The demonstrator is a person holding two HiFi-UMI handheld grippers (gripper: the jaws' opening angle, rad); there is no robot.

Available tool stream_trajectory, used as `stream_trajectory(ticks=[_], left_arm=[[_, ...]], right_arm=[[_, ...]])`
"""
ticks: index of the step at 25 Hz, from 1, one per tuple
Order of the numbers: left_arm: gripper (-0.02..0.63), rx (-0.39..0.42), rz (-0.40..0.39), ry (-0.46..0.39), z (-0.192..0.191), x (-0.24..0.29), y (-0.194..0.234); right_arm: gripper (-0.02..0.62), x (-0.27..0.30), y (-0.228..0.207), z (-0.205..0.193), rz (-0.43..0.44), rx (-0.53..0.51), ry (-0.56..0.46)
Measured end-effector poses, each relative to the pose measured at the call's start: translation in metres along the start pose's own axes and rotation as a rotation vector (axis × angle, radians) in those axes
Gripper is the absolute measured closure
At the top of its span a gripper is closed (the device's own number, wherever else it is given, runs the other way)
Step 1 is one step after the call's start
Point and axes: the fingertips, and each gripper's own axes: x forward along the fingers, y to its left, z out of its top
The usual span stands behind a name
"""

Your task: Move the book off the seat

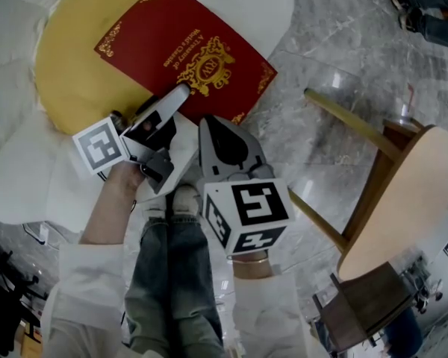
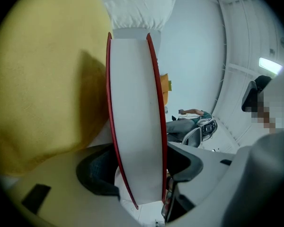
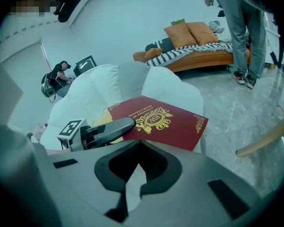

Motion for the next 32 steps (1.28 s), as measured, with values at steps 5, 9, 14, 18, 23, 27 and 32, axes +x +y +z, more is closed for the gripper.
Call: stream_trajectory(ticks=[5, 9, 14, 18, 23, 27, 32], left_arm=[[0.324, -0.028, 0.027, 0.029, -0.004, 0.003, -0.004], [0.336, -0.001, 0.043, 0.046, -0.005, 0.0, -0.002], [0.344, 0.023, 0.053, 0.048, -0.004, -0.005, -0.01], [0.347, 0.044, 0.04, 0.084, -0.01, -0.012, -0.021], [0.347, 0.039, 0.048, 0.08, -0.016, -0.024, -0.042], [0.347, 0.07, 0.084, 0.057, -0.015, -0.03, -0.071], [0.347, 0.191, 0.066, 0.061, -0.01, -0.03, -0.127]], right_arm=[[0.584, -0.004, -0.001, 0.003, -0.006, 0.003, -0.006], [0.584, -0.008, -0.002, 0.007, -0.011, 0.005, -0.014], [0.584, -0.013, 0.0, 0.014, -0.015, -0.001, -0.024], [0.584, -0.019, 0.004, 0.022, -0.019, -0.003, -0.036], [0.584, -0.034, 0.009, 0.032, -0.03, -0.002, -0.047], [0.584, -0.051, 0.026, 0.055, -0.049, -0.039, -0.063], [0.584, -0.078, 0.046, 0.09, -0.09, -0.016, -0.114]])
